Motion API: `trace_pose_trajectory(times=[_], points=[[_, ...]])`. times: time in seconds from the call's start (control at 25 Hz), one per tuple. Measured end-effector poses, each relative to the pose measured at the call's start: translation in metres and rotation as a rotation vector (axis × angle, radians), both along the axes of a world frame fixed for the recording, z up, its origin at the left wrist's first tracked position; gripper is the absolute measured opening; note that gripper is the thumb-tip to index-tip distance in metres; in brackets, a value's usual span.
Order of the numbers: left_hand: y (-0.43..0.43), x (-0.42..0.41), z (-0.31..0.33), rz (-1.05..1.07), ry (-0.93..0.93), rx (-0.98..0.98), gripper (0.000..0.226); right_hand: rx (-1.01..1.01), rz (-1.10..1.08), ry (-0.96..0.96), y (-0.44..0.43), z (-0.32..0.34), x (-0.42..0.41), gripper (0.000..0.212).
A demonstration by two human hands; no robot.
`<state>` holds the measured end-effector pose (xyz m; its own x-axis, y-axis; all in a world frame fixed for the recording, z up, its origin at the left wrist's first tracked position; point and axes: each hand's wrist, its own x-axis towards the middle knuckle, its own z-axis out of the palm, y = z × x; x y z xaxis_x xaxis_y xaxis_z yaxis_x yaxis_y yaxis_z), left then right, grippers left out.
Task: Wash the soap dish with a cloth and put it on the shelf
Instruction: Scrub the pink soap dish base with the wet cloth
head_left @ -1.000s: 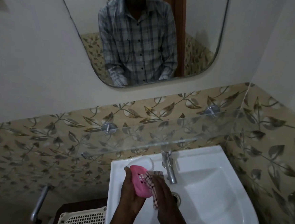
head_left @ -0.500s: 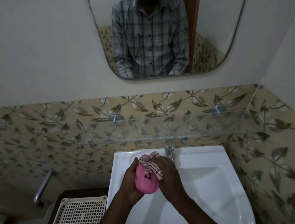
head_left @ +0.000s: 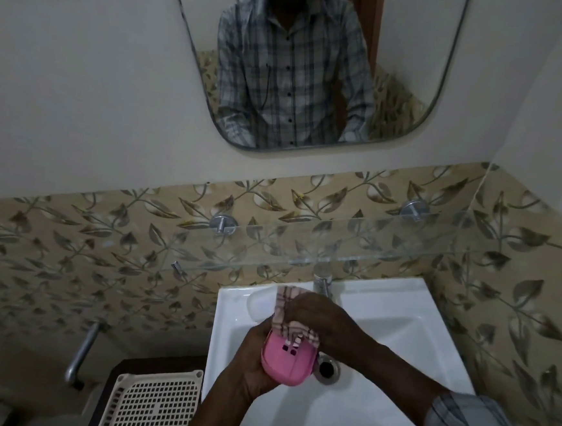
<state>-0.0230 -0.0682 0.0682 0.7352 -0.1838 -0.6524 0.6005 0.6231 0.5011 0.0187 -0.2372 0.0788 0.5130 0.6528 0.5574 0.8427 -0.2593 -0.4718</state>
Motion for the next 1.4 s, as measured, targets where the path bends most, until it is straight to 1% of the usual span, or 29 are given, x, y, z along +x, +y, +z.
trace_pose_trajectory(times=[0.04, 0.08, 0.12, 0.16, 0.2, 0.24, 0.28, 0.32, 0.4, 0.44, 0.48, 0.52, 0.56, 0.64, 0.68, 0.72, 0.76, 0.8, 0.84, 0.88, 0.92, 1.0, 1.04, 1.08, 1.12, 1.2, 1.32, 1.36, 1.4], points=[[-0.003, 0.001, 0.0, 0.019, 0.013, 0.069, 0.039, -0.025, -0.004, 0.019, 0.0, -0.002, 0.003, 0.023], [-0.005, 0.0, 0.002, 0.055, 0.044, 0.005, 0.045, -0.058, -0.017, 0.027, 0.001, 0.001, 0.002, 0.025], [-0.006, -0.002, 0.006, 0.071, 0.079, -0.133, 0.045, -0.073, 0.001, -0.012, 0.002, -0.001, 0.001, 0.03], [-0.009, -0.002, 0.01, 0.067, 0.093, -0.223, 0.044, -0.092, 0.023, -0.049, 0.004, -0.003, 0.0, 0.032], [-0.009, -0.001, 0.014, 0.076, 0.096, -0.262, 0.044, -0.075, 0.021, -0.022, 0.003, -0.003, -0.003, 0.03], [-0.006, 0.002, 0.013, 0.089, 0.081, -0.264, 0.045, -0.052, -0.011, 0.031, 0.003, -0.001, -0.005, 0.027], [-0.006, 0.003, 0.015, 0.095, 0.049, -0.265, 0.044, -0.001, -0.021, 0.037, 0.003, -0.001, -0.008, 0.026], [-0.006, 0.004, 0.015, 0.097, 0.03, -0.278, 0.042, 0.042, 0.004, 0.004, 0.003, -0.003, -0.011, 0.027], [-0.007, 0.003, 0.016, 0.064, 0.026, -0.277, 0.044, 0.02, 0.041, -0.097, 0.003, -0.003, -0.006, 0.026], [-0.009, 0.003, 0.017, 0.054, 0.021, -0.277, 0.045, 0.004, -0.012, -0.103, 0.003, -0.003, -0.003, 0.022], [-0.01, 0.002, 0.018, 0.042, 0.007, -0.263, 0.045, -0.003, -0.121, -0.094, 0.004, -0.001, -0.002, 0.021], [-0.01, 0.002, 0.02, 0.046, -0.005, -0.244, 0.045, -0.01, -0.223, -0.072, 0.005, 0.002, -0.004, 0.026], [-0.011, 0.003, 0.02, 0.062, -0.007, -0.228, 0.048, -0.037, -0.263, -0.047, 0.006, 0.005, -0.01, 0.035], [-0.008, 0.006, 0.016, 0.086, 0.017, -0.185, 0.058, -0.136, -0.246, -0.07, 0.011, 0.002, -0.022, 0.05], [-0.01, 0.007, 0.014, 0.093, 0.033, -0.149, 0.061, -0.196, -0.261, -0.05, 0.013, 0.004, -0.026, 0.052], [-0.012, 0.007, 0.013, 0.103, 0.041, -0.115, 0.061, -0.23, -0.34, 0.05, 0.017, 0.011, -0.027, 0.052], [-0.015, 0.008, 0.01, 0.119, 0.024, -0.099, 0.059, -0.267, -0.482, 0.167, 0.021, 0.017, -0.026, 0.05], [-0.019, 0.008, 0.006, 0.138, 0.009, -0.084, 0.057, -0.358, -0.601, 0.272, 0.025, 0.021, -0.026, 0.047], [-0.022, 0.009, 0.002, 0.159, 0.007, -0.07, 0.056, -0.422, -0.652, 0.326, 0.03, 0.02, -0.029, 0.044], [-0.023, 0.01, 0.0, 0.163, -0.002, -0.055, 0.056, -0.452, -0.643, 0.371, 0.035, 0.02, -0.035, 0.042], [-0.022, 0.011, 0.0, 0.162, -0.024, -0.032, 0.057, -0.439, -0.614, 0.402, 0.037, 0.023, -0.04, 0.038], [-0.02, 0.012, 0.005, 0.146, -0.112, -0.015, 0.06, -0.28, -0.611, 0.488, 0.027, 0.039, -0.032, 0.023], [-0.018, 0.013, 0.007, 0.139, -0.124, -0.021, 0.059, -0.203, -0.68, 0.512, 0.018, 0.046, -0.018, 0.017], [-0.017, 0.015, 0.008, 0.144, -0.105, -0.025, 0.057, -0.138, -0.764, 0.514, 0.009, 0.05, -0.002, 0.014], [-0.017, 0.017, 0.009, 0.144, -0.077, -0.027, 0.057, -0.108, -0.799, 0.503, 0.003, 0.054, 0.008, 0.015], [-0.02, 0.02, 0.01, 0.154, -0.063, -0.031, 0.055, -0.2, -0.742, 0.478, 0.009, 0.055, 0.005, 0.021], [-0.024, 0.02, -0.003, 0.172, -0.038, 0.012, 0.059, -0.499, -0.628, 0.43, 0.034, 0.026, -0.045, 0.04], [-0.022, 0.018, -0.008, 0.173, -0.018, 0.032, 0.061, -0.516, -0.609, 0.442, 0.033, 0.023, -0.057, 0.041], [-0.02, 0.015, -0.012, 0.174, -0.01, 0.044, 0.062, -0.468, -0.595, 0.521, 0.029, 0.023, -0.06, 0.036]])
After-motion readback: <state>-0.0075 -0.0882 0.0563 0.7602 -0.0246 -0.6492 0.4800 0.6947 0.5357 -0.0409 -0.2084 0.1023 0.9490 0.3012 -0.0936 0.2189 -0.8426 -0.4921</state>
